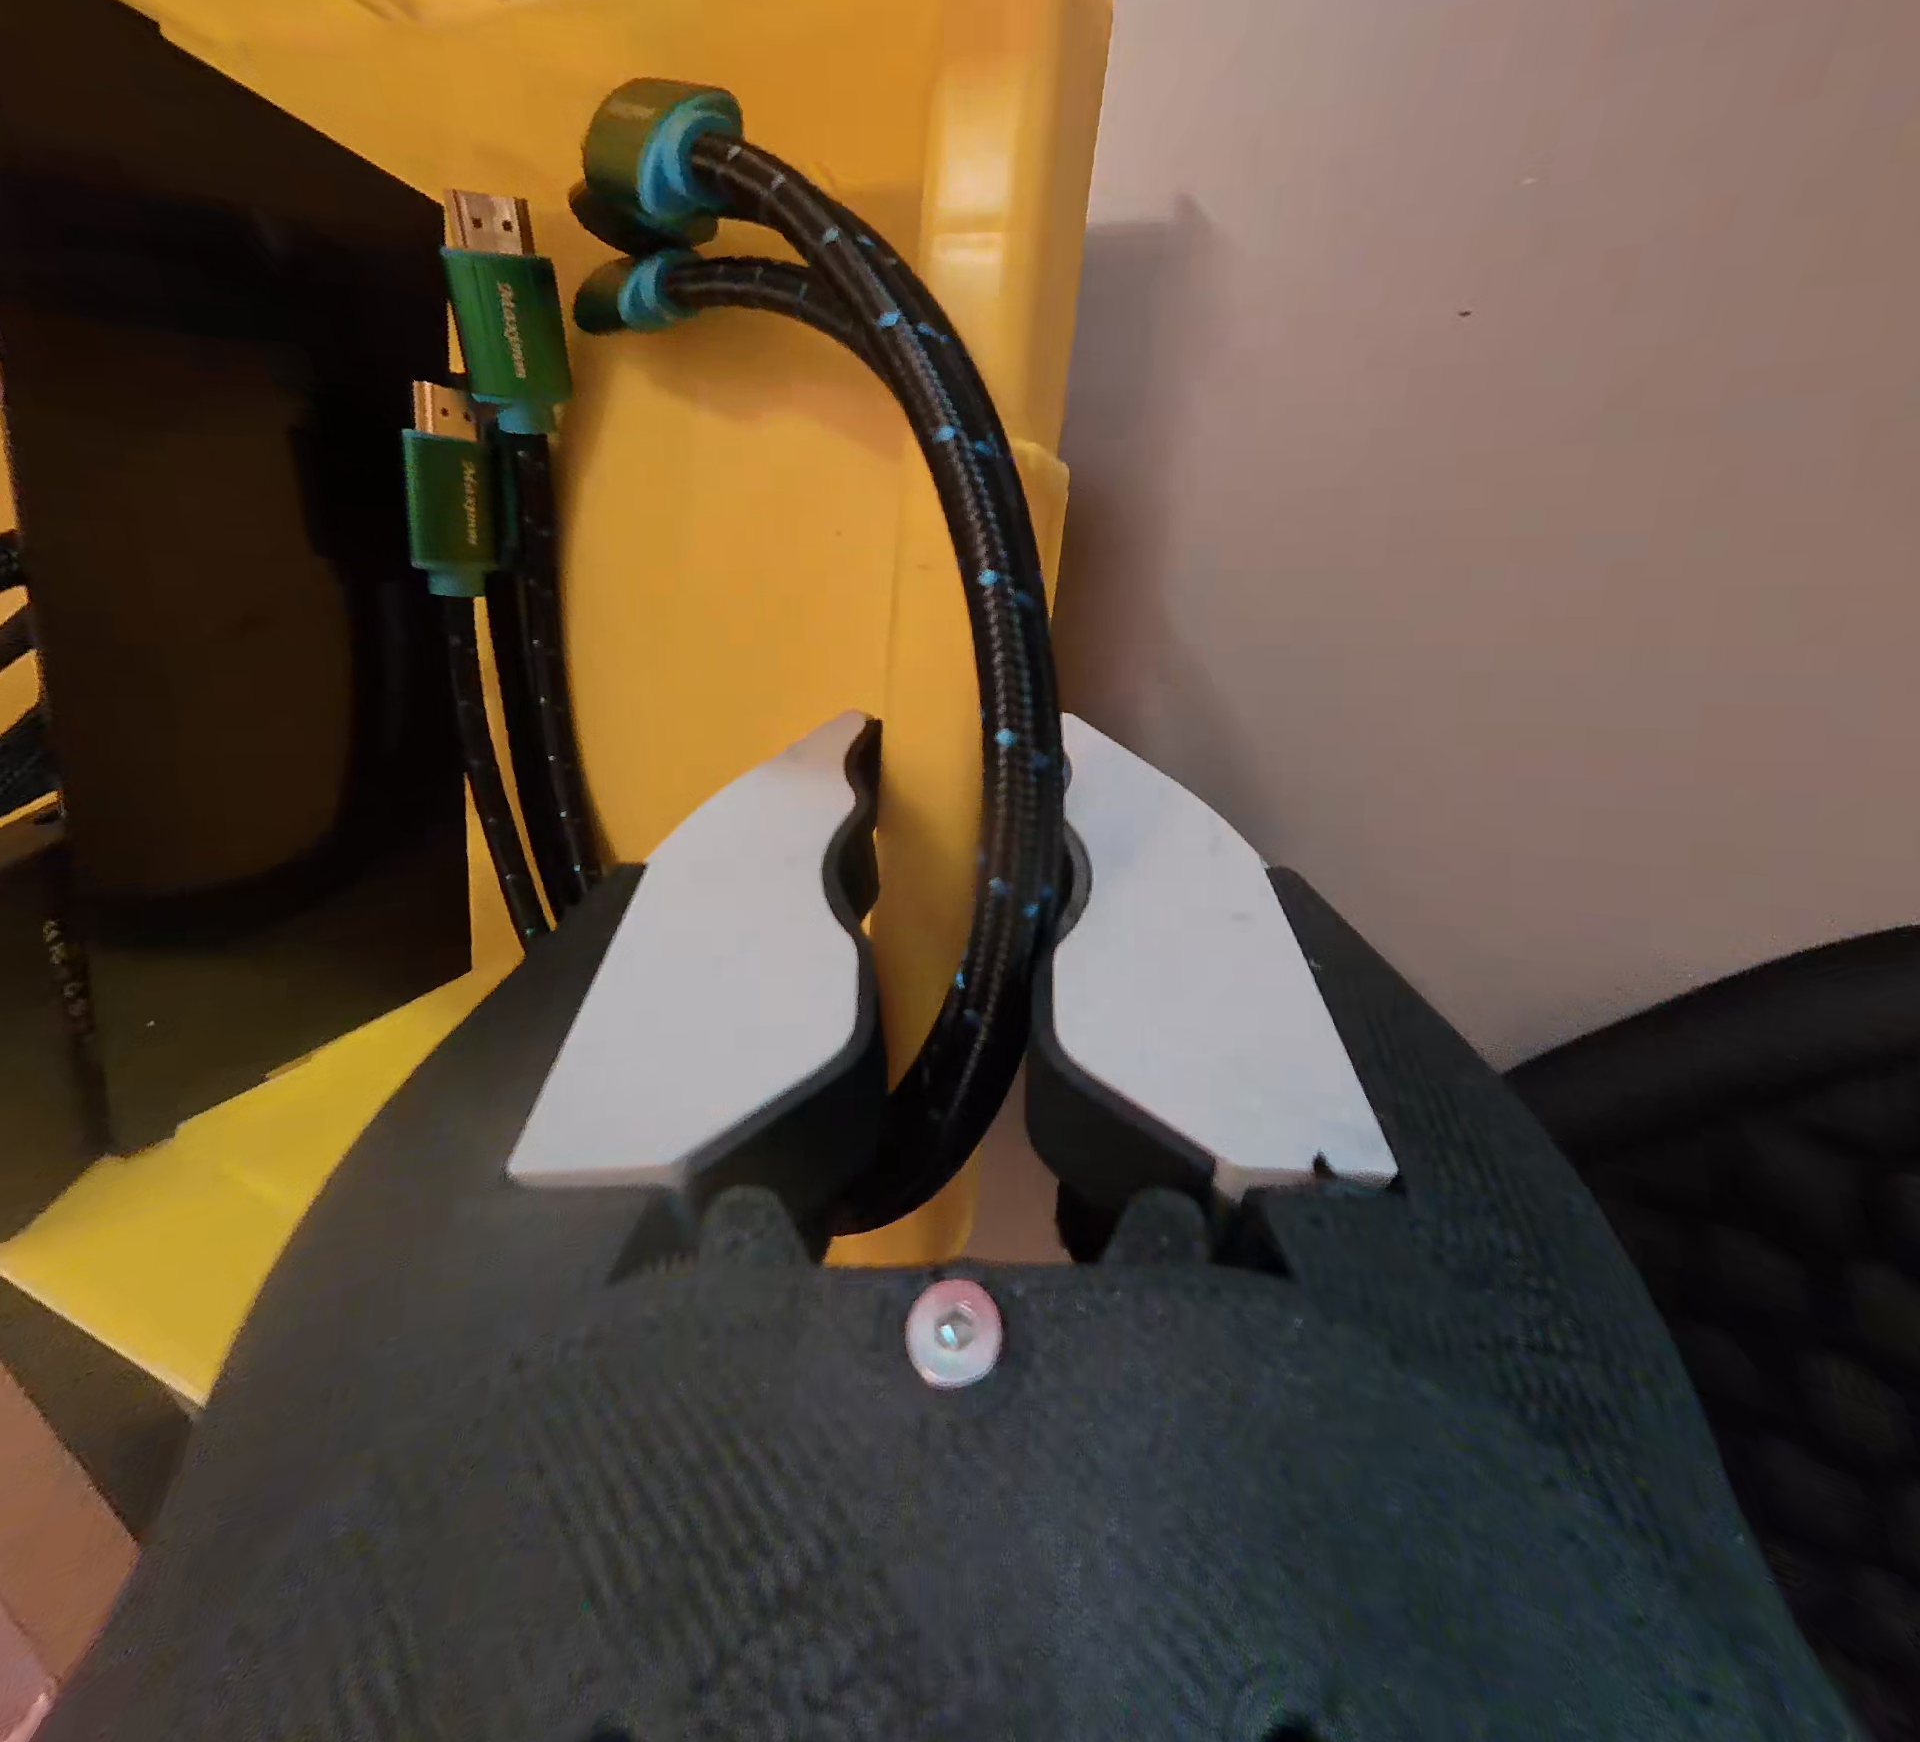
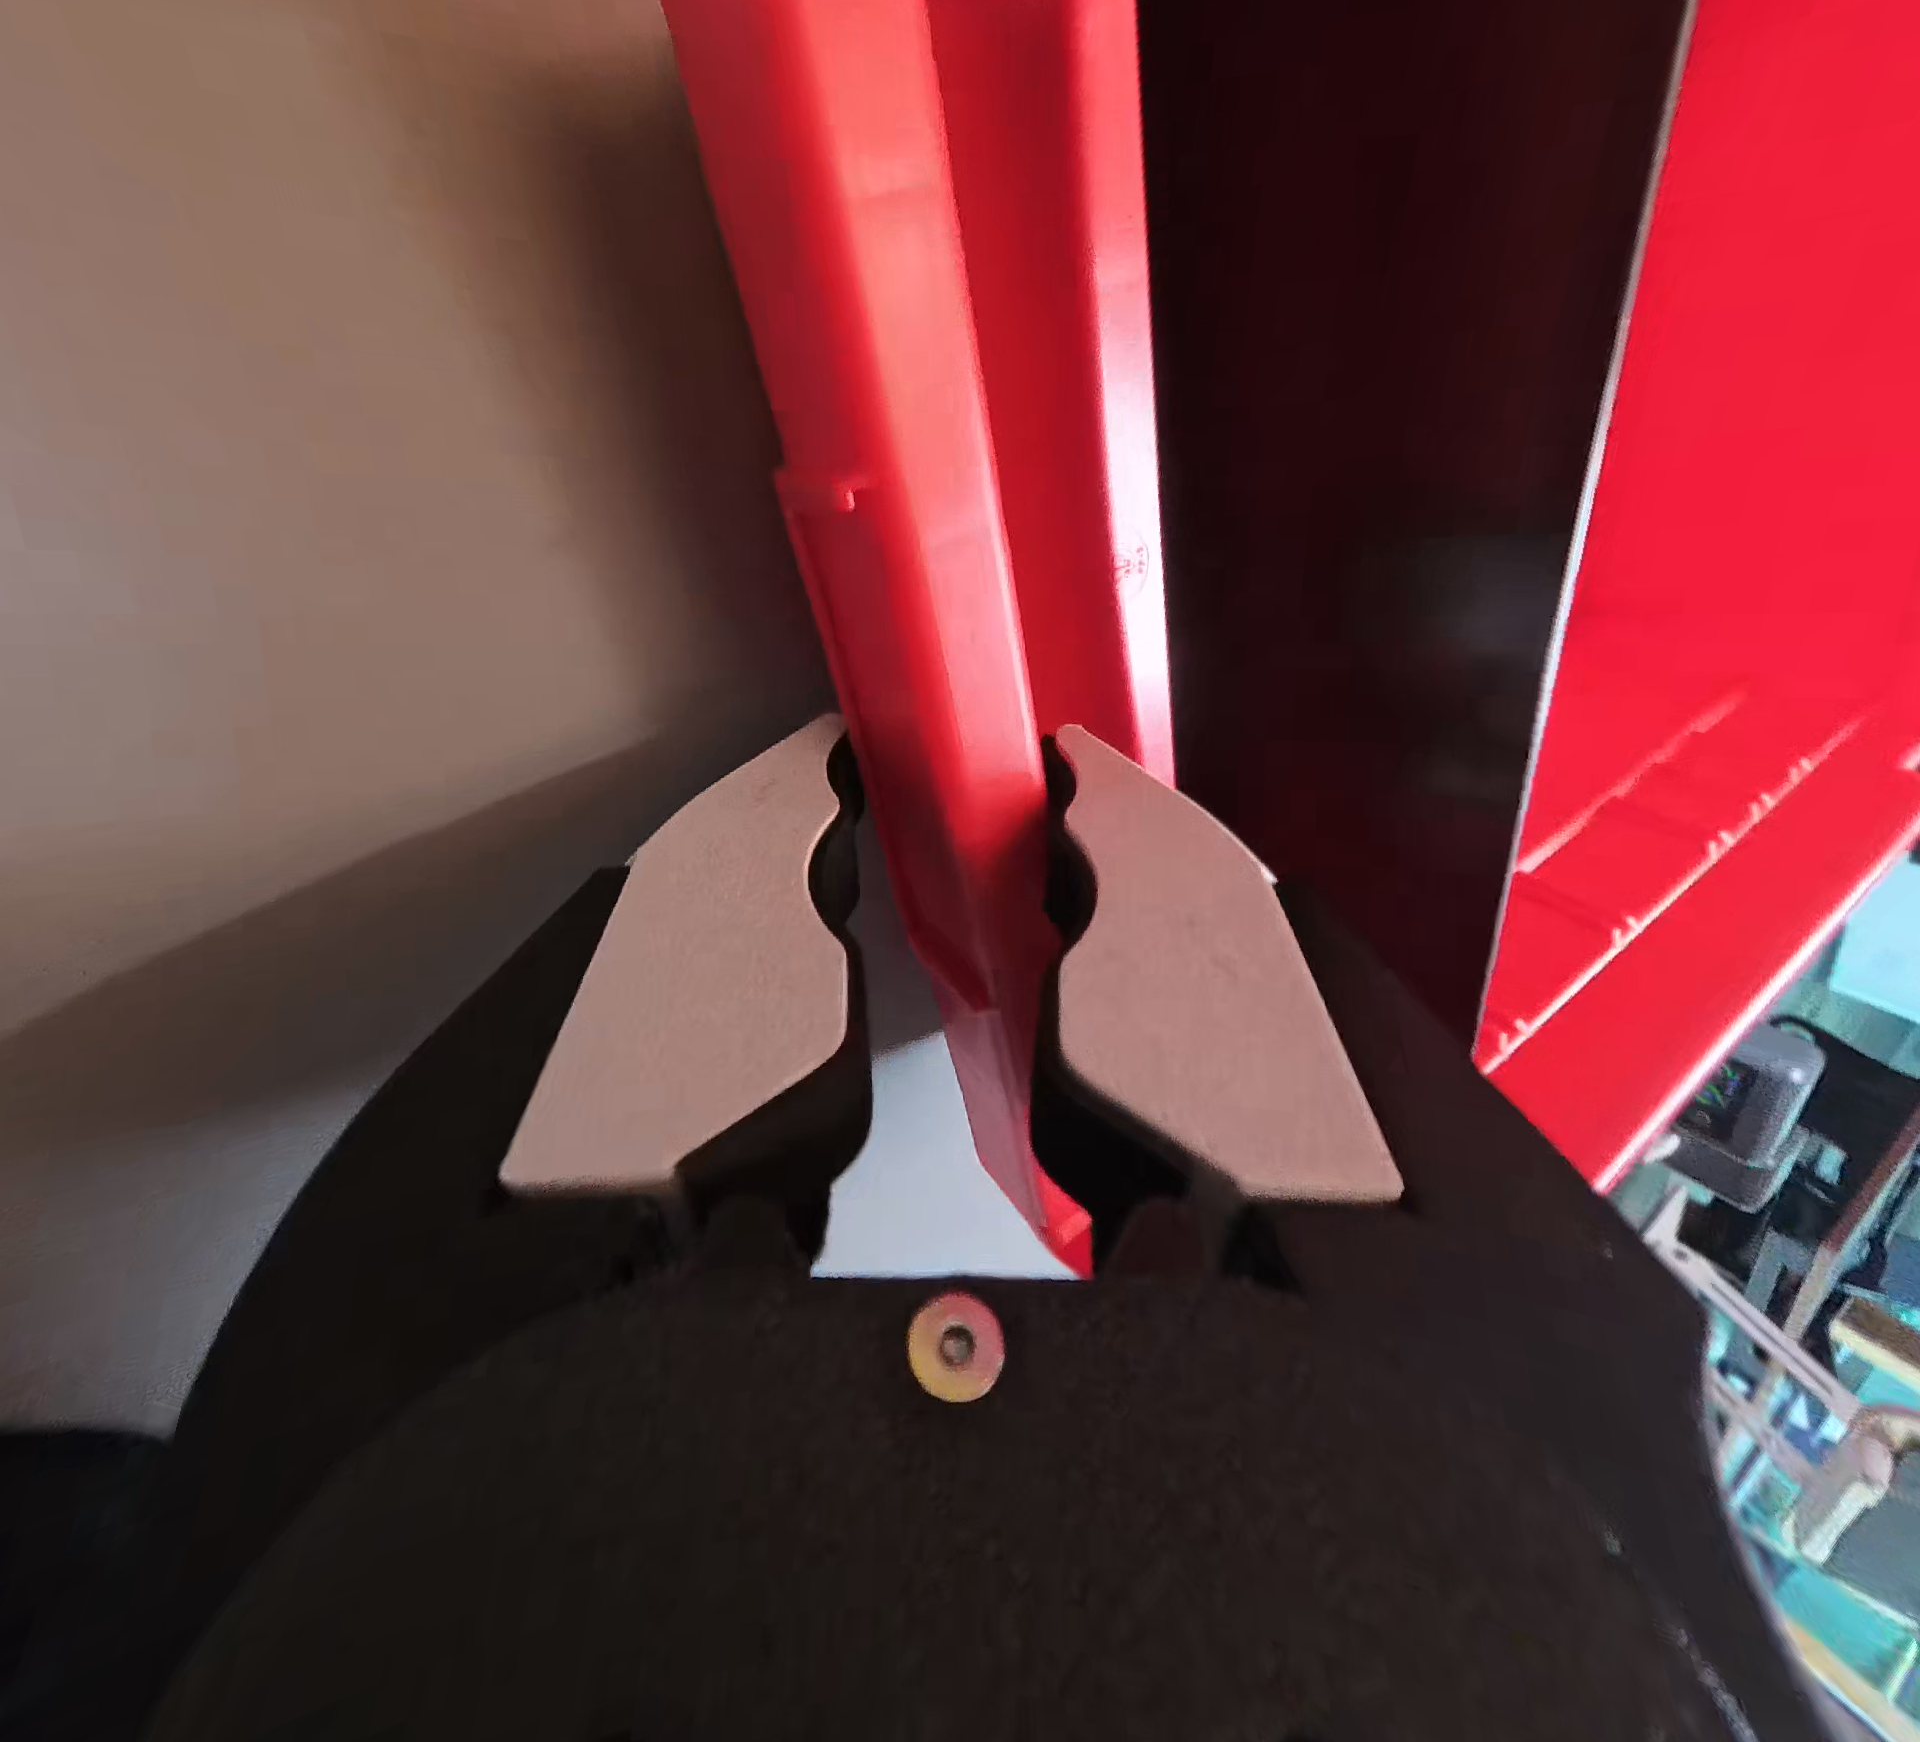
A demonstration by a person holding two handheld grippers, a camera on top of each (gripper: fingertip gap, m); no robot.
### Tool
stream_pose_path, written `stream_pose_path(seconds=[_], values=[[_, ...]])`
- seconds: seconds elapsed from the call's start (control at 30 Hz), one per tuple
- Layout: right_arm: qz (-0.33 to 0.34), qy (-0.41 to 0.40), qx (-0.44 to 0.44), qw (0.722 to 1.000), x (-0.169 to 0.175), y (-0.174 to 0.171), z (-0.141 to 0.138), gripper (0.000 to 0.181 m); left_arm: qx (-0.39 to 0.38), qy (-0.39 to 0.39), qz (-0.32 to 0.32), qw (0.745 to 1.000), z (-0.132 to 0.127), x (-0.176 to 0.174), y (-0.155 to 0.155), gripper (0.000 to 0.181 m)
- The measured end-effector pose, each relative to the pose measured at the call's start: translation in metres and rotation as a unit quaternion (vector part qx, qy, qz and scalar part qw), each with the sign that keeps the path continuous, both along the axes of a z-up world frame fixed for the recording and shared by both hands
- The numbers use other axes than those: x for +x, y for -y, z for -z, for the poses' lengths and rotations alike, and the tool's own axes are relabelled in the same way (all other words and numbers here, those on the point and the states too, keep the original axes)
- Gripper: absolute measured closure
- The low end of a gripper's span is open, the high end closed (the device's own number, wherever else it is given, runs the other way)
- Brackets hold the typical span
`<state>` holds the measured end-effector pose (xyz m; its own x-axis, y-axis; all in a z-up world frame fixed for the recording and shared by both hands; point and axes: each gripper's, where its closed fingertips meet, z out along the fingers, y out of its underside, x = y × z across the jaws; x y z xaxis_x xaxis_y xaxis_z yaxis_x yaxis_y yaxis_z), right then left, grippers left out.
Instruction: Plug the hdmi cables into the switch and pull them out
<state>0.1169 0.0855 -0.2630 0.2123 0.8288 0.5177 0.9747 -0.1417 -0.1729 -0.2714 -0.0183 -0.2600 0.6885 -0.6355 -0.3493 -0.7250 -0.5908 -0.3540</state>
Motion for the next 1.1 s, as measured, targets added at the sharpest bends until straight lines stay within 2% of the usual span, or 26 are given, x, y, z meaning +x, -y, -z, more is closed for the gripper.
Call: stream_pose_path(seconds=[0.4, 0.47, 0.57, 0.7, 0.8, 0.9, 1.0, 1.03, 1.1], values=[[0.050, -0.014, 0.029, 0.998, 0.008, -0.080, 0.000, 0.149, 0.021, 0.010, -0.014, 1.000, -0.001, -0.040, -0.039, 0.151], [0.047, -0.062, 0.026, 0.997, -0.006, -0.076, -0.008, 0.135, 0.023, 0.038, -0.015, 0.999, -0.006, -0.042, -0.039, 0.141], [0.021, -0.209, 0.003, 0.978, -0.043, -0.052, -0.036, 0.124, 0.047, 0.135, -0.012, 0.990, -0.036, -0.035, -0.033, 0.138], [0.003, -0.394, 0.012, 0.919, -0.077, -0.027, -0.082, 0.127, 0.101, 0.249, -0.051, 0.962, -0.093, -0.054, -0.032, 0.136], [0.004, -0.475, 0.027, 0.879, -0.092, -0.018, -0.093, 0.132, 0.156, 0.296, -0.150, 0.930, -0.126, -0.101, -0.048, 0.132], [-0.003, -0.477, 0.046, 0.878, -0.103, -0.015, -0.076, 0.134, 0.154, 0.388, -0.233, 0.878, -0.143, -0.136, -0.065, 0.124], [-0.024, -0.450, 0.045, 0.892, -0.111, -0.006, -0.059, 0.135, 0.095, 0.491, -0.250, 0.829, -0.151, -0.137, -0.076, 0.114], [-0.031, -0.443, 0.052, 0.894, -0.112, -0.005, -0.058, 0.136, 0.095, 0.486, -0.263, 0.828, -0.151, -0.141, -0.081, 0.114], [-0.035, -0.439, 0.057, 0.896, -0.111, -0.004, -0.055, 0.137, 0.104, 0.436, -0.299, 0.842, -0.141, -0.154, -0.093, 0.110]])
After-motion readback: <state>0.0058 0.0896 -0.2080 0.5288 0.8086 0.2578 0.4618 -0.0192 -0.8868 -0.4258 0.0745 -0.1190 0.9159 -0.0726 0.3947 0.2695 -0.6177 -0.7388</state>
